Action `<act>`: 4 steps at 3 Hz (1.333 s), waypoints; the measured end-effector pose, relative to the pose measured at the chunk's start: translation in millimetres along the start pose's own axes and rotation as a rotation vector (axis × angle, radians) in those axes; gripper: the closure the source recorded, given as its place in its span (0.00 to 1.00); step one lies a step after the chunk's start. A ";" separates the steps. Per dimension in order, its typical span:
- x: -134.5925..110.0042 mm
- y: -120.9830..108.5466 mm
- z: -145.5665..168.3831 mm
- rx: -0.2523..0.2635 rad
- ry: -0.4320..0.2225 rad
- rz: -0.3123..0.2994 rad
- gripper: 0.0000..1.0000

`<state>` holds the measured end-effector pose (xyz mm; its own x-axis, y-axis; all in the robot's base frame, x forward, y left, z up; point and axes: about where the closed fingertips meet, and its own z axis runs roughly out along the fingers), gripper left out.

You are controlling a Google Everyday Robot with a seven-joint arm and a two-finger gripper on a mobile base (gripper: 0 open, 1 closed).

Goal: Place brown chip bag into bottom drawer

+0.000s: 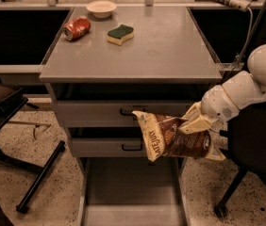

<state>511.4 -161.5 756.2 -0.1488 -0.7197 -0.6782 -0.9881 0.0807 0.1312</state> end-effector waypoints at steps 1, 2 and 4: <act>35.3 -1.2 49.9 -0.007 0.003 0.016 1.00; 85.5 2.9 128.8 -0.016 0.034 0.072 1.00; 140.0 -2.9 226.8 -0.032 0.011 0.174 1.00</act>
Offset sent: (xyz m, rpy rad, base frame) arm -0.0119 0.0489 -0.2725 -0.0837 0.0408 -0.1660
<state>484.4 -106.1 496.9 -0.3169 -0.7040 -0.6355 -0.9456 0.1828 0.2691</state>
